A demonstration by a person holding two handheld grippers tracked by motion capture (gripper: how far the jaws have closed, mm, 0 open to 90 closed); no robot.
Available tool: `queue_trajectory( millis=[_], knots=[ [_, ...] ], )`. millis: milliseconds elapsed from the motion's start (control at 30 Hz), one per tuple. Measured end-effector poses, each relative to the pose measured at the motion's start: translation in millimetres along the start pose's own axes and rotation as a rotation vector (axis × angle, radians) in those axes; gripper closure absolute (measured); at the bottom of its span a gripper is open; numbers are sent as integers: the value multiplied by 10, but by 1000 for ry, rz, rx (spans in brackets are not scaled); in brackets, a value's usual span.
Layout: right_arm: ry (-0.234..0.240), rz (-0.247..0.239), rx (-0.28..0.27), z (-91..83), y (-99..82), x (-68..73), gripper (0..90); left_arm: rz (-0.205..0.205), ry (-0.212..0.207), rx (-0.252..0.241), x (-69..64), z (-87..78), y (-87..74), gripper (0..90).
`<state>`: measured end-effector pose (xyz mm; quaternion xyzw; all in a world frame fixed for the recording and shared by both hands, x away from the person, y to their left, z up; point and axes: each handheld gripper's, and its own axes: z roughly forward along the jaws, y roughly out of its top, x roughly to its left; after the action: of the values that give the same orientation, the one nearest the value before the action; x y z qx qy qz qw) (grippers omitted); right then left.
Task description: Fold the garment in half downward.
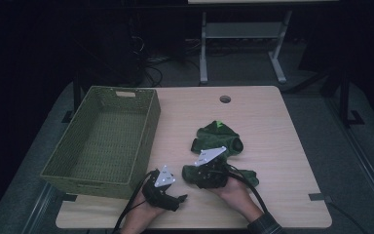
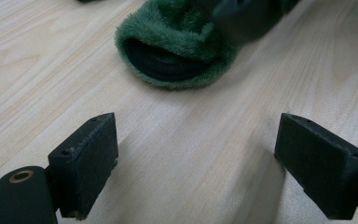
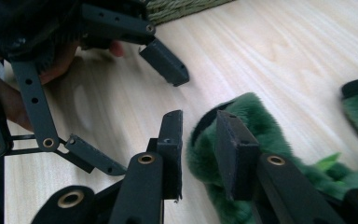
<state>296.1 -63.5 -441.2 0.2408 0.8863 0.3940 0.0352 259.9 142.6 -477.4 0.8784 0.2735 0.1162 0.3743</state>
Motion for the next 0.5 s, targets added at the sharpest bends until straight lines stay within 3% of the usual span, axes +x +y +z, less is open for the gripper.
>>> queue_trajectory(
  millis=[333, 500],
  knots=[
    [-31, -29, 41, 226, -40, 34, 699, 8, -2, 5, 7, -2, 2, 125],
    [-101, -59, 30, 270, -82, 80, 780, 8, -2, 5, 6, -2, 1, 125]
  ],
)
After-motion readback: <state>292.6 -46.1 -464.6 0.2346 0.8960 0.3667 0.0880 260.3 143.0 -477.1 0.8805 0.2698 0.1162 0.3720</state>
